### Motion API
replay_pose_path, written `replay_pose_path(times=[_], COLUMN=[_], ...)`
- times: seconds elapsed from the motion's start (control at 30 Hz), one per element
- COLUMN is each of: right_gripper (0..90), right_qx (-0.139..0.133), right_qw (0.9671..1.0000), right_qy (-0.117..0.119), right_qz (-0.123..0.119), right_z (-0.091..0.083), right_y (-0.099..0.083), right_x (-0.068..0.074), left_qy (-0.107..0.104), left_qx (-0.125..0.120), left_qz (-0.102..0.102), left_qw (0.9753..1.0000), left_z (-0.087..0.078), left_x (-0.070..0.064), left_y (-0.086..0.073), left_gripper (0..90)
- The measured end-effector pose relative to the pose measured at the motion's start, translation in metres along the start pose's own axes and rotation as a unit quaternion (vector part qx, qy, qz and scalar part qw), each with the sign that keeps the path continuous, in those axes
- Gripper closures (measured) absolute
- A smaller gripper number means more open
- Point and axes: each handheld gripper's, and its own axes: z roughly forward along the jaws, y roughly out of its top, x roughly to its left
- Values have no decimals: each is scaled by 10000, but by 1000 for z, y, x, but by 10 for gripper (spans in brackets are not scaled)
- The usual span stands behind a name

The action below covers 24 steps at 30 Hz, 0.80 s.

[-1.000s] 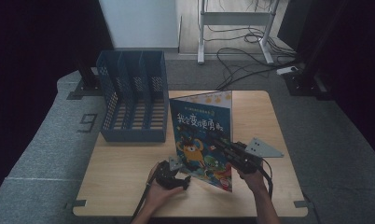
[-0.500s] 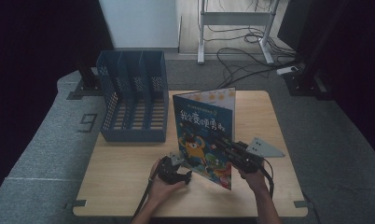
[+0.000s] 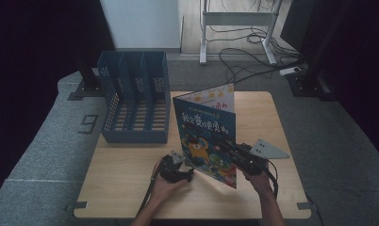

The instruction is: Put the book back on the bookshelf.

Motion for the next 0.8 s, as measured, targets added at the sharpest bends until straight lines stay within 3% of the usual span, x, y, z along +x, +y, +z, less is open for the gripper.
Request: replay_pose_path(times=[0.17, 0.43, 0.8], right_gripper=[829, 828, 812], right_qx=[5, 14, 102], right_qw=[10000, 10000, 9996], right_qy=[22, 69, 242], right_qz=[-6, -10, -137], right_z=[-1, -3, -6], right_y=[0, -2, -2], right_x=[-1, -3, -2], left_qy=[-77, -235, -383], left_qx=[-324, -844, -1375], left_qz=[-151, -149, 135], left_qw=[9993, 9960, 9897], left_z=[-16, -35, -50], left_x=[15, 27, 30], left_y=[6, 28, 54], left_gripper=[180, 180, 176])
